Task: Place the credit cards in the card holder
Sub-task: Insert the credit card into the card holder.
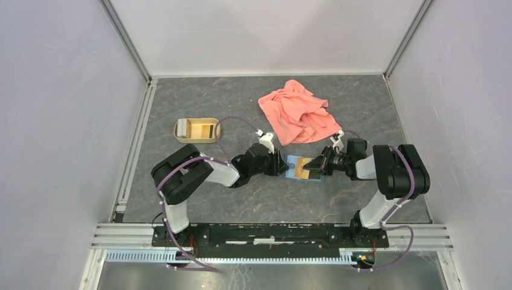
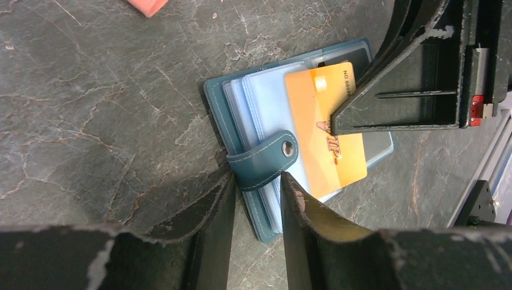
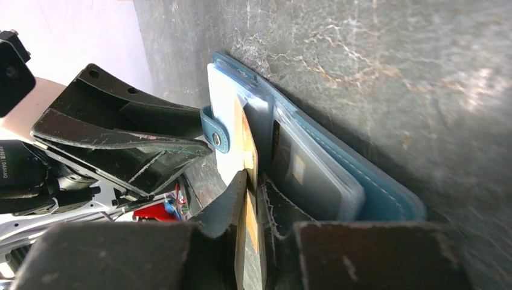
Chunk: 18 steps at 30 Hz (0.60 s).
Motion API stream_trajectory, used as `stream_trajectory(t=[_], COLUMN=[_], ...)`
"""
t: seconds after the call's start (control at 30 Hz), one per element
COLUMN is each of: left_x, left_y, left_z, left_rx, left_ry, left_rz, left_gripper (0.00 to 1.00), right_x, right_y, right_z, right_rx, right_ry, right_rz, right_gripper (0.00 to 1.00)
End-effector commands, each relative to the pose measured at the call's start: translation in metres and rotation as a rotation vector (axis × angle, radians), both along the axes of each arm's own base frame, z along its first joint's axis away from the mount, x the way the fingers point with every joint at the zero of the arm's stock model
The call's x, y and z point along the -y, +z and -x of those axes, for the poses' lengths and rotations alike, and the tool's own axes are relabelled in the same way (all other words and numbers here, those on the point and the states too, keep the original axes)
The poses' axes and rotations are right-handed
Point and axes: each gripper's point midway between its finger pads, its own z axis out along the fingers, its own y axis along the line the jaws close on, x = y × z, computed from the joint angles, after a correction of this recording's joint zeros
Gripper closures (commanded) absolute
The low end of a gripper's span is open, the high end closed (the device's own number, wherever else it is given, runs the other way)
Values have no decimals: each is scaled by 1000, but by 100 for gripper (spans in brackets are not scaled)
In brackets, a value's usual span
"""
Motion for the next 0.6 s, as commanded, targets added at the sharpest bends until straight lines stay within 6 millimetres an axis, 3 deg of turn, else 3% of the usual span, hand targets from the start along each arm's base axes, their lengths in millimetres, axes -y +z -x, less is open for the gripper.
stream_trajectory(t=[0.0, 0.1, 0.57], left_x=[-8, -8, -17], left_y=[-31, -28, -1], left_z=[27, 27, 26], left_rx=[-121, -118, -53], left_ry=[-34, -28, -21], left_rz=[-46, -38, -11], left_gripper=[60, 60, 57], right_x=[-9, -9, 5], right_y=[-7, -10, -8], right_z=[-3, -3, -11], right_rx=[-7, -5, 115], right_ry=[50, 85, 177], right_rz=[24, 43, 231], right_gripper=[81, 71, 40])
